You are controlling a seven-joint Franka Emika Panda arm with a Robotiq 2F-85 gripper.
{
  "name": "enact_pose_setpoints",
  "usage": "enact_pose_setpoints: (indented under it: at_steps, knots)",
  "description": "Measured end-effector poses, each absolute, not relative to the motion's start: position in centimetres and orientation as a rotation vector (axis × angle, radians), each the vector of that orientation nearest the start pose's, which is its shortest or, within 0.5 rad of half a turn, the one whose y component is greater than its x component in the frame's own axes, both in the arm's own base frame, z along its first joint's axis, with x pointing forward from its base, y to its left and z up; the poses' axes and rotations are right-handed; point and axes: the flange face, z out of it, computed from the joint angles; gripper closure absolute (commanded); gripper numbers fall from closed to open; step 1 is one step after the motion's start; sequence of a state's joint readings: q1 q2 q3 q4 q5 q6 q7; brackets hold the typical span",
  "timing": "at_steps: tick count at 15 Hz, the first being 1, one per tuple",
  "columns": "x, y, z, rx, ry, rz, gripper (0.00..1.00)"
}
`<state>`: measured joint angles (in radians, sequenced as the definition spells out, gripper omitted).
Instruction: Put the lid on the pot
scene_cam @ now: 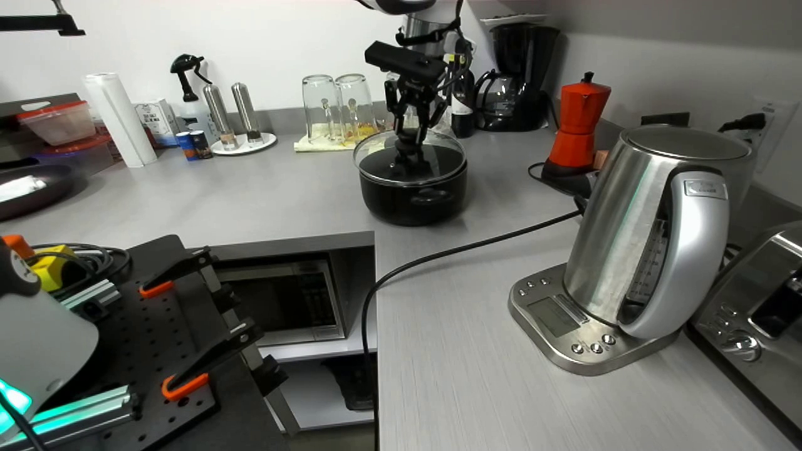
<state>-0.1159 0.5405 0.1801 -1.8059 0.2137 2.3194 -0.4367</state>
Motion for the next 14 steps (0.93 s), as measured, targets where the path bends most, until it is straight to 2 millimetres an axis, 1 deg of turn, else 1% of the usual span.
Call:
enact_pose_setpoints:
  at_steps: [5, 14]
  knots:
    - [65.1, 3.45, 24.84, -2.852, -0.456, -0.042, 0.74]
    - [65.17, 4.25, 25.06, -2.843, -0.472, -0.047, 0.74]
